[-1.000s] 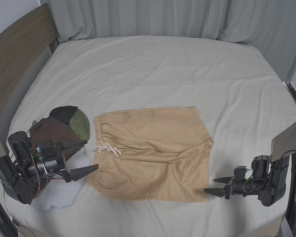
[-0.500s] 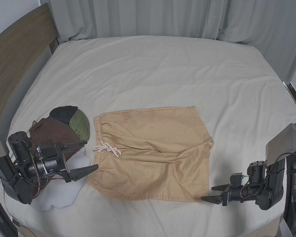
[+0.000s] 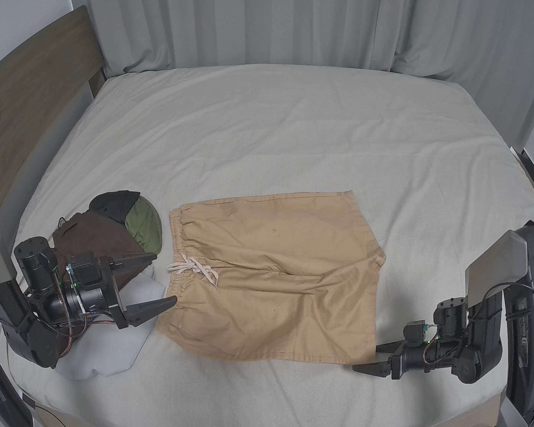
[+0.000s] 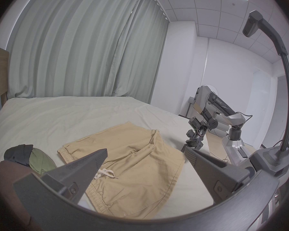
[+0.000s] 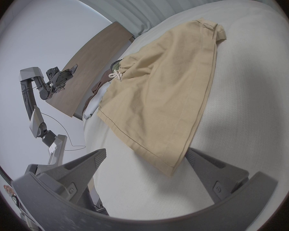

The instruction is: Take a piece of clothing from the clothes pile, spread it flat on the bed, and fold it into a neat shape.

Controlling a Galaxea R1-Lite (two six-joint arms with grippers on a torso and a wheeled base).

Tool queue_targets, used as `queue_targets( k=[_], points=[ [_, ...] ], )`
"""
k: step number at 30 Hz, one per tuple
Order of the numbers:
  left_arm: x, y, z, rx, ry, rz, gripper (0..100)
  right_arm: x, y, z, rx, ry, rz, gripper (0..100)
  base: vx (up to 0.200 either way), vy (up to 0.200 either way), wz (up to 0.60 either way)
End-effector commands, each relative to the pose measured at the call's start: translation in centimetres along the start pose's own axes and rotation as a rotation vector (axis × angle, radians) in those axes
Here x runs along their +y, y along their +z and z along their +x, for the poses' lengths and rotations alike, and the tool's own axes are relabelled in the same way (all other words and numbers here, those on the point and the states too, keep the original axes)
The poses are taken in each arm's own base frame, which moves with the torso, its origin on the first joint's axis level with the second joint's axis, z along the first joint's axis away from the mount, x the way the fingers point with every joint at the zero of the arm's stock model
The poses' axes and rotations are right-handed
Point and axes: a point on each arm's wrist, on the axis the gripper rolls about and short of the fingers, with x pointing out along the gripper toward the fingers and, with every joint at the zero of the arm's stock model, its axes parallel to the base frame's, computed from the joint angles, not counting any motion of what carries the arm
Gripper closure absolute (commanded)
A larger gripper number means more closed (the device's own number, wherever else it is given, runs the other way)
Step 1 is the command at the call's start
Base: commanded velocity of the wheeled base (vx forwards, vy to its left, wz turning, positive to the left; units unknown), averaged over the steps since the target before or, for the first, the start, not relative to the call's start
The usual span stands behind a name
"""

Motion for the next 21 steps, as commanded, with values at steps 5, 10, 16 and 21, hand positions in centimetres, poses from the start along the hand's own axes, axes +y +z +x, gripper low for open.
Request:
queue_targets(
  k=[5,10,16,21],
  points=[
    [0.01,-0.03,0.01,0.0,0.0,-0.001,0,-0.12,-0.1,0.51,0.005,0.007,0.0,0,0.0,0.0,0.0],
    [0.01,0.01,0.0,0.0,0.0,0.0,0,-0.09,-0.04,0.54,0.003,0.008,0.011,0,0.0,0.0,0.0],
    [0.01,-0.03,0.01,0.0,0.0,-0.001,0,-0.27,0.06,0.56,-0.004,0.002,0.011,100,0.0,0.0,0.0],
    [0.01,0.01,0.0,0.0,0.002,0.002,0,-0.41,0.07,0.46,-0.006,-0.033,0.016,100,0.0,0.0,0.0]
  ],
)
